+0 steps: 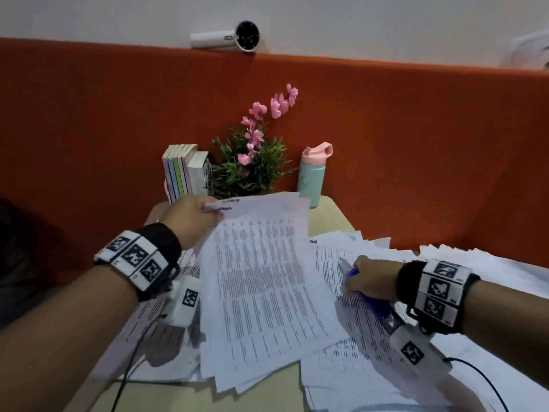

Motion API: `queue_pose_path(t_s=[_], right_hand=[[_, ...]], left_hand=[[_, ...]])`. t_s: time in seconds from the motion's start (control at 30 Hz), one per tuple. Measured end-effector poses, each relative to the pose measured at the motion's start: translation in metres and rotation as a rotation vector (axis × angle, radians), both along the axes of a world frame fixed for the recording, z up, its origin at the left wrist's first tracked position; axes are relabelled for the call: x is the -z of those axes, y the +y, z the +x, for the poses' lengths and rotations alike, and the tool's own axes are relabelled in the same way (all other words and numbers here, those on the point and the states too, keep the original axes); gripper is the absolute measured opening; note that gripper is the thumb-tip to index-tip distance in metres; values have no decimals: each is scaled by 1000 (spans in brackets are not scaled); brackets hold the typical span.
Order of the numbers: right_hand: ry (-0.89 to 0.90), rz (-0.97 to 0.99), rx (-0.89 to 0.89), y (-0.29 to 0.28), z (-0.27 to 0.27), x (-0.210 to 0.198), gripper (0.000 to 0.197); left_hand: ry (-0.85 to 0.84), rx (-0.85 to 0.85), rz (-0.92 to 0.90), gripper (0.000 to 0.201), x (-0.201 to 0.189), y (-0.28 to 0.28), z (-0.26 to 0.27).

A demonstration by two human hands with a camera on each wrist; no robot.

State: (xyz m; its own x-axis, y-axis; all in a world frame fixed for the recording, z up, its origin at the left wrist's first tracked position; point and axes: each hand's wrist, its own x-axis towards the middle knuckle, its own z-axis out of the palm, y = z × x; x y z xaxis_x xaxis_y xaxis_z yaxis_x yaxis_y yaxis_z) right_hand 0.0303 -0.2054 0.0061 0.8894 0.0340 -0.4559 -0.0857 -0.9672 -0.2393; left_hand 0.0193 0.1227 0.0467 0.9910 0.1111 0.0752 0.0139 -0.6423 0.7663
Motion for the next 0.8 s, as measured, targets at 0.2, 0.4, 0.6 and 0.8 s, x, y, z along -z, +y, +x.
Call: queue_pose_path(t_s=[0.2, 0.4, 0.6, 0.8], right_hand=[[29, -15, -9, 22, -1, 16, 60], [-112, -107, 48, 35, -17, 35, 53], [-114, -235, -47, 46, -31, 19, 75], [-862, 138, -480, 79, -41, -112, 69]], left_hand=[[-118, -142, -205, 12, -33, 42, -26], [-109, -131, -211, 14, -26, 56, -38], [-74, -42, -181, 16, -15, 52, -38], [-80, 98, -106, 19, -32, 43, -35]])
